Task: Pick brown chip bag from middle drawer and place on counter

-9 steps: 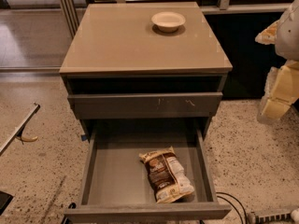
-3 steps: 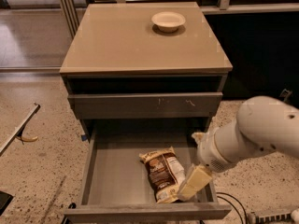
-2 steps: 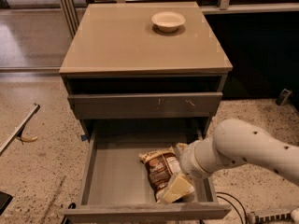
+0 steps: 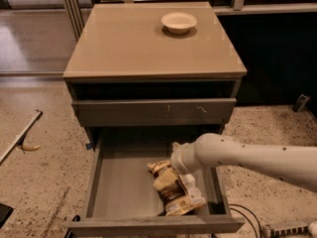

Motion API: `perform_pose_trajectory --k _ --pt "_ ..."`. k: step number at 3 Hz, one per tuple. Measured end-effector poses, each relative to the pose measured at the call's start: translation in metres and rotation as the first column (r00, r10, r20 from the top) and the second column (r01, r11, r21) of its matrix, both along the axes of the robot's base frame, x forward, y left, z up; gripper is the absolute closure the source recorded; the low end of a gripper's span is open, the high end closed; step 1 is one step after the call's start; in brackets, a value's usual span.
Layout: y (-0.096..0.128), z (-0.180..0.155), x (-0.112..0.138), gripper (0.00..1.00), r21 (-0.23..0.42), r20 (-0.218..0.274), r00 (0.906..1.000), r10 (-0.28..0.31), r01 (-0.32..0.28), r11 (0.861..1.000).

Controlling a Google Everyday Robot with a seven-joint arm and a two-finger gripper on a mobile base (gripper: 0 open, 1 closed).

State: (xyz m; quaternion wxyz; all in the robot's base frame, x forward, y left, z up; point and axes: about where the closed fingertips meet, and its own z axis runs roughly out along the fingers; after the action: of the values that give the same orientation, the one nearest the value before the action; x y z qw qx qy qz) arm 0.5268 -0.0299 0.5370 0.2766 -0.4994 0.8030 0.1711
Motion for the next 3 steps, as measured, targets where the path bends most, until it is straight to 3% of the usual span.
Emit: perform_pose_trajectory --k 1,2,3 --pt "0.005 -0.049 0.044 0.0 -0.002 0.026 0.9986 -0.046 0.046 0.999" --pt "0.002 -0.09 0.057 0.0 -0.002 0.013 0.9972 -0.074 0.074 0.997" --pt "-0.004 -0.113 0.051 0.0 0.0 0.007 0.996 -0.09 0.09 0.996"
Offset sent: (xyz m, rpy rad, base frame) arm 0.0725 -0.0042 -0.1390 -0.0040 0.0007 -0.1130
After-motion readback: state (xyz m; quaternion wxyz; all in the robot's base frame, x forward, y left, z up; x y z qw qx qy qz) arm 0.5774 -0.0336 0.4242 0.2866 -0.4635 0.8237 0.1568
